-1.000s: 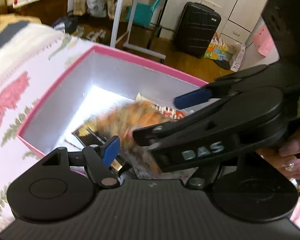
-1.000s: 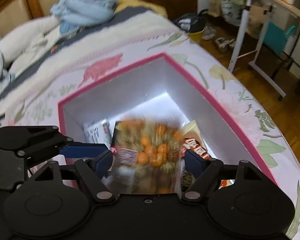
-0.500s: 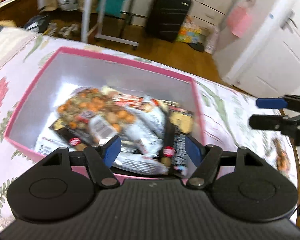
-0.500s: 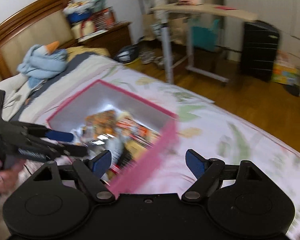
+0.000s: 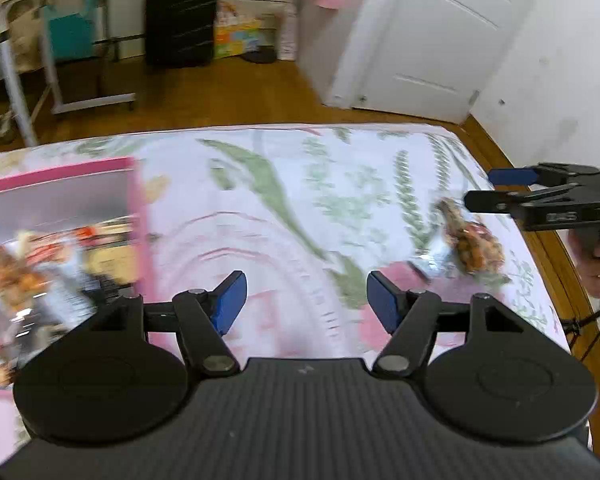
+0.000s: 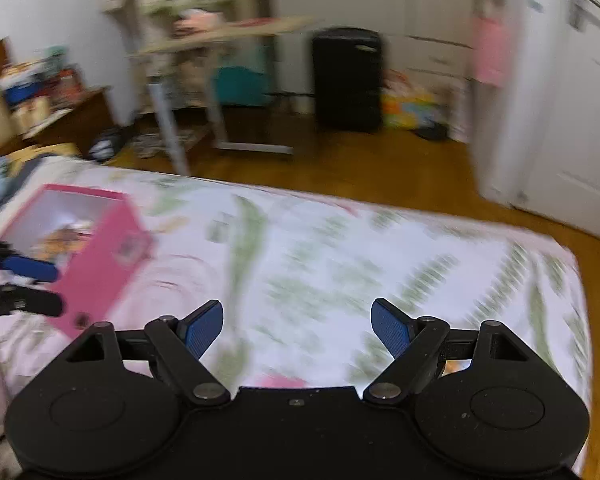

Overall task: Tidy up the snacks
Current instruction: 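Withdraw the right gripper from the box while the left gripper reaches toward another nut bag, then close the left gripper on the clear bag of coated nuts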

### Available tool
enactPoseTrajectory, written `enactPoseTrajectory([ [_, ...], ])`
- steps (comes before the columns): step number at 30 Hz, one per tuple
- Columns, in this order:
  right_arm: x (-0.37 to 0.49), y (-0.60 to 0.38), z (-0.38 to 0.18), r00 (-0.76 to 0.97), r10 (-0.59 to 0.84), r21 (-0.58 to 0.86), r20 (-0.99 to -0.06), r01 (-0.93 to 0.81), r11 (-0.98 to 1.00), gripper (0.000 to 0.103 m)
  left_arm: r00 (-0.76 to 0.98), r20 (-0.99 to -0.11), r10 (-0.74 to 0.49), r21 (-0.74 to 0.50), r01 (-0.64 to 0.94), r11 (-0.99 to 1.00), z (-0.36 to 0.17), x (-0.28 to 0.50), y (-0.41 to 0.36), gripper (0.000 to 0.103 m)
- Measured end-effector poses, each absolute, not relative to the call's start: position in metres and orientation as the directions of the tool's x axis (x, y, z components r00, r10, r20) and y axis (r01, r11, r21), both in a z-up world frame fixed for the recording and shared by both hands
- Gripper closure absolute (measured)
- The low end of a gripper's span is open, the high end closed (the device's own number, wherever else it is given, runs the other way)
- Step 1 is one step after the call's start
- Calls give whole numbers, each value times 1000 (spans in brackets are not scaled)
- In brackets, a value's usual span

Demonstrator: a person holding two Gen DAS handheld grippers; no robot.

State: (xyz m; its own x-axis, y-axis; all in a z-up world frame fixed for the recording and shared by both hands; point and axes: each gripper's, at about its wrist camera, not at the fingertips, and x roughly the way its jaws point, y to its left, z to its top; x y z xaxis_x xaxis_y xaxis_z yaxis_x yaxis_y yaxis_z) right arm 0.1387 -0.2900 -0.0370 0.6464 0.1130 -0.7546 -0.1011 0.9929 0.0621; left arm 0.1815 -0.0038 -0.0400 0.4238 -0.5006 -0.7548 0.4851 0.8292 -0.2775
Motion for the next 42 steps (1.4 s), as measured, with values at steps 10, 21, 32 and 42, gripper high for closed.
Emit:
enactPoseTrajectory([
  [10,107,-370,-122,620,-92,-2,-779,145,989,18,310,-733,-606,-364,573,734,-88,181,-121,37],
  [21,73,-393,-159,636,-34,82,-771,152,985,7,198,-712,-674,-469,581,666,-132,201,-229,37],
  [32,92,-396,-178,649,-7,50,-760,69,996,0,112,-737,-667,-514,547,661,-171,204,-296,38],
  [42,73,-366,-167,667,-72,9,-742,119,993,6,65,-762,-644,-508,557,657,-156,190,-286,46],
])
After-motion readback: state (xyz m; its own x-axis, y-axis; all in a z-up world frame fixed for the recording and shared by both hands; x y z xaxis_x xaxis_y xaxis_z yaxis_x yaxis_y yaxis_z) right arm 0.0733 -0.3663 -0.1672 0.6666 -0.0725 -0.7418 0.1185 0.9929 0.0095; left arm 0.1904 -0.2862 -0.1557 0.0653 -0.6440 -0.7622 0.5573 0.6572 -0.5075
